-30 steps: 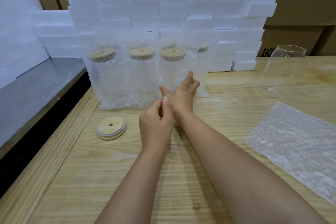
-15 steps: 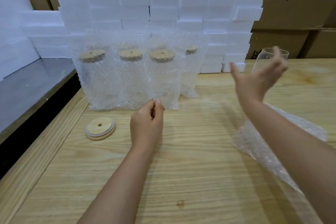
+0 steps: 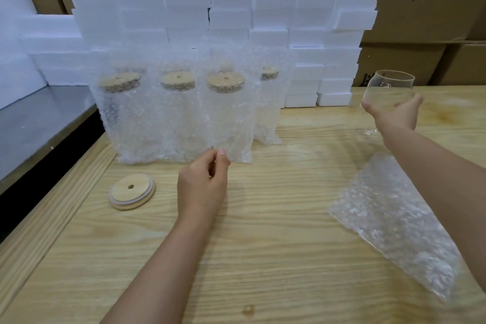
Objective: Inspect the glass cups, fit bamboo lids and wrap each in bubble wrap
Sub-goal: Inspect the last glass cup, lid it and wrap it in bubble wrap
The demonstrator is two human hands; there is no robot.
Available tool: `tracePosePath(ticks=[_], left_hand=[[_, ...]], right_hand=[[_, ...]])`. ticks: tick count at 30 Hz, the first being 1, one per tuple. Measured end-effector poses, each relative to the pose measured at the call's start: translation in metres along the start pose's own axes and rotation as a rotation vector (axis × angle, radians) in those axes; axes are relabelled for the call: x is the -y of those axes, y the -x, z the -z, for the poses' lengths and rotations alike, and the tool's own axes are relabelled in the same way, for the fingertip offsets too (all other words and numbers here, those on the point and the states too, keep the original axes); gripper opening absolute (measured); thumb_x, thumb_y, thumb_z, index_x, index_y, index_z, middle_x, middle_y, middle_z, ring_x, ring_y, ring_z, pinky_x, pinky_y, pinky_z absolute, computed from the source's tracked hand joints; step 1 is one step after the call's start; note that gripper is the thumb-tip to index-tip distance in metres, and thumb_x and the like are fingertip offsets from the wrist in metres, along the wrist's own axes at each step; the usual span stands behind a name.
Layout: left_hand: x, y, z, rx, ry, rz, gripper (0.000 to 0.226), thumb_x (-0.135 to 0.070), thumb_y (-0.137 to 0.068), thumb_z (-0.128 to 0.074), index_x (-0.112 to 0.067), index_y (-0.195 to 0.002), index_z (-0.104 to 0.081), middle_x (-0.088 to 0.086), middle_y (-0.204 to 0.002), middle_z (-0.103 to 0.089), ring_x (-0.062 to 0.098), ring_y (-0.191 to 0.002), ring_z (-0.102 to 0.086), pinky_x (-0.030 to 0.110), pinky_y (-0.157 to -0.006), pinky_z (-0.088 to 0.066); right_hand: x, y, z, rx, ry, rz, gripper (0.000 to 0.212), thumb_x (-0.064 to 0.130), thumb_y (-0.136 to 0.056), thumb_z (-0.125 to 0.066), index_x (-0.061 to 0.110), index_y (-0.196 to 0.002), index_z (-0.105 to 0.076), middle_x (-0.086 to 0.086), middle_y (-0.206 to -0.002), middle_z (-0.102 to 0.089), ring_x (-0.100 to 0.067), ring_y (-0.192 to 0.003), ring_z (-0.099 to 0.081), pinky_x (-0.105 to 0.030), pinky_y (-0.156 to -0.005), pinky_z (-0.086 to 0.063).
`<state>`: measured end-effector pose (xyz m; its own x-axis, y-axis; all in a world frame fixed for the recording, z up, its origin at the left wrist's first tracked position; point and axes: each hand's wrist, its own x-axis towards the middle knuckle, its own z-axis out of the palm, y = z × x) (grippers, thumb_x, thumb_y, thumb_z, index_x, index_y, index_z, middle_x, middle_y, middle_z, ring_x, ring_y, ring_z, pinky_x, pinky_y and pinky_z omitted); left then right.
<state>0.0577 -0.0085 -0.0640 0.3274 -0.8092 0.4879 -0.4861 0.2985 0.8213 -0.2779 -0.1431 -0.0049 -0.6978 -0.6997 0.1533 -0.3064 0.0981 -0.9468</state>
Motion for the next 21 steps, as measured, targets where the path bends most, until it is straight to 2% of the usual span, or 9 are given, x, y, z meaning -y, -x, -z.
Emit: tracePosePath(ticks=[3,6,12,16,21], left_hand=[[0.000,0.000,0.000,0.002,-0.003,0.009,0.035,-0.041,-0.091,-0.046,-0.020,-0.070,-0.065,-0.011,-0.051,-0.053,0.009,-0.049,-0.050,0.032,-0.055,-0.041],[0.000,0.000,0.001,0.003,-0.008,0.017,0.032,-0.034,-0.096,-0.051,-0.020,-0.071,-0.065,-0.008,-0.051,-0.053,0.011,-0.050,-0.051,0.035,-0.057,-0.044],[-0.004,0.001,0.002,0.019,-0.020,0.024,0.031,-0.029,-0.097,-0.052,-0.016,-0.072,-0.065,0.004,-0.053,-0.055,0.025,-0.058,-0.058,0.041,-0.062,-0.047],[-0.006,0.002,0.003,0.049,-0.013,0.012,0.034,-0.036,-0.096,-0.052,-0.012,-0.073,-0.064,0.010,-0.058,-0.058,0.028,-0.061,-0.059,0.042,-0.063,-0.047],[-0.010,0.005,0.003,0.072,0.049,-0.023,0.035,-0.059,-0.086,-0.046,-0.029,-0.075,-0.060,-0.001,-0.062,-0.061,0.016,-0.059,-0.060,0.034,-0.059,-0.048]], right_hand=[[0.002,-0.001,-0.001,-0.003,0.039,0.026,0.094,0.037,-0.070,-0.084,0.013,-0.143,-0.029,-0.007,-0.146,-0.039,-0.026,-0.131,-0.043,-0.043,-0.107,-0.039],[0.006,0.012,-0.010,0.040,0.051,0.041,0.094,0.040,-0.069,-0.084,0.015,-0.143,-0.032,-0.005,-0.145,-0.039,-0.025,-0.129,-0.044,-0.042,-0.106,-0.040],[0.017,0.079,-0.035,0.147,-0.006,0.141,0.091,0.042,-0.071,-0.082,0.016,-0.142,-0.032,-0.003,-0.141,-0.040,-0.024,-0.127,-0.044,-0.039,-0.104,-0.039],[0.025,0.138,-0.041,0.248,-0.026,0.204,0.089,0.043,-0.071,-0.081,0.018,-0.141,-0.033,-0.003,-0.135,-0.042,-0.022,-0.124,-0.044,-0.033,-0.096,-0.038],[0.024,0.207,-0.039,0.318,-0.056,0.316,0.091,0.049,-0.067,-0.081,0.021,-0.140,-0.034,0.002,-0.128,-0.042,-0.016,-0.118,-0.044,-0.027,-0.090,-0.037]])
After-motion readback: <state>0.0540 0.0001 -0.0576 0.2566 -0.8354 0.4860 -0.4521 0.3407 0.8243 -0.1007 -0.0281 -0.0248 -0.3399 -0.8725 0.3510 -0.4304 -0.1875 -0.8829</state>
